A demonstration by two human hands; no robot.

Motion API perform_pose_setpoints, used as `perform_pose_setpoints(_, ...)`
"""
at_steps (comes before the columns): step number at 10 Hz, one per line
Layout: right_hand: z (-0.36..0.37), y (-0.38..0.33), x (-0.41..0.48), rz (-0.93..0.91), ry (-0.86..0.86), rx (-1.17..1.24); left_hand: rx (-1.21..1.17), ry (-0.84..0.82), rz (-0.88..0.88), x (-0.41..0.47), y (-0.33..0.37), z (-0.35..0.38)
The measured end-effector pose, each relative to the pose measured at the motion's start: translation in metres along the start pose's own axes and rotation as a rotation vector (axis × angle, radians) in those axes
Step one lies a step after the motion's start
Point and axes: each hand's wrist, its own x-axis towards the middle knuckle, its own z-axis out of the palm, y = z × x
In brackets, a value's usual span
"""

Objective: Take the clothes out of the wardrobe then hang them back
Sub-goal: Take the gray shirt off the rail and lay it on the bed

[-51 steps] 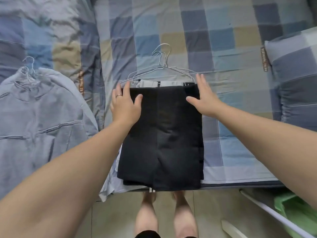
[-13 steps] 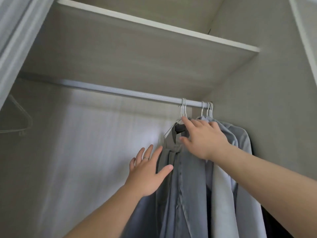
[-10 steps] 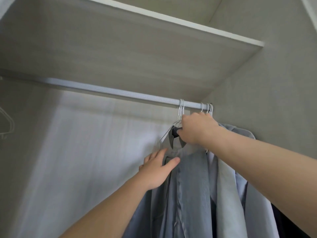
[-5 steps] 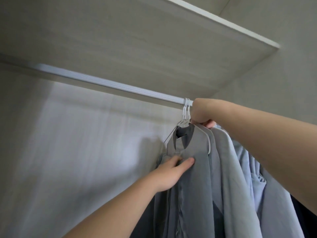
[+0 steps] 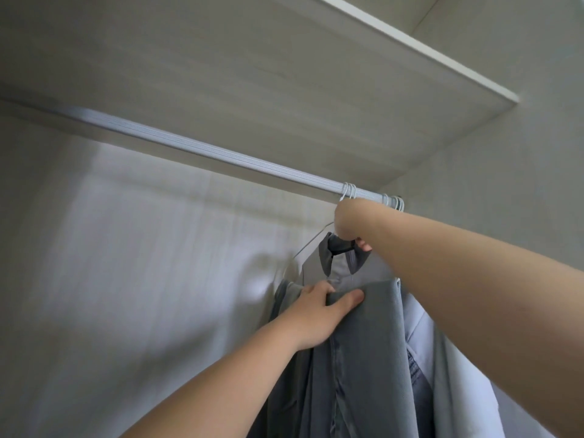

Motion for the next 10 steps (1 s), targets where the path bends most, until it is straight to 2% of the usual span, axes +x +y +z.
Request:
perform_pose_setpoints(1,-0.008,0.009,-0.008,0.048,-0.121,0.366,-0.023,0.019,-0.012,-0.001,-0.004,-0.001)
perform_pose_setpoints(3,0.007,0.031,0.023,0.283,-0.287,1.16,-0.024,-0.006,-0.06,-0.01,-0.002,-0.004)
perform_pose_setpoints(4,0.017,0.028,0.026,0.31,-0.214,1.25,-0.034,-0.052,-0.085,-0.015,-0.002,-0.004)
perform_pose_setpoints(5,0.02,0.018,0.02,0.262,-0.153,1.288,-0.071,-0.071,-0.098,-0.019,-0.002,-0.006)
perform_pose_setpoints(7,0.013,0.011,0.017,0.126,-0.041,1.435,-0.094,0.036,-0.094,-0.02,-0.003,-0.015)
perform_pose_setpoints(8,0.005,0.016,0.003,0.037,0.011,1.405,-0.073,0.162,-0.042,-0.02,0.0,-0.021)
perform_pose_setpoints(9,-0.002,0.037,-0.019,-0.049,0.173,1.076,0.015,0.367,0.048,-0.018,0.008,-0.027)
perform_pose_setpoints(10,-0.014,0.061,-0.043,-0.146,0.426,0.515,0.108,0.579,0.119,-0.01,0.021,-0.032)
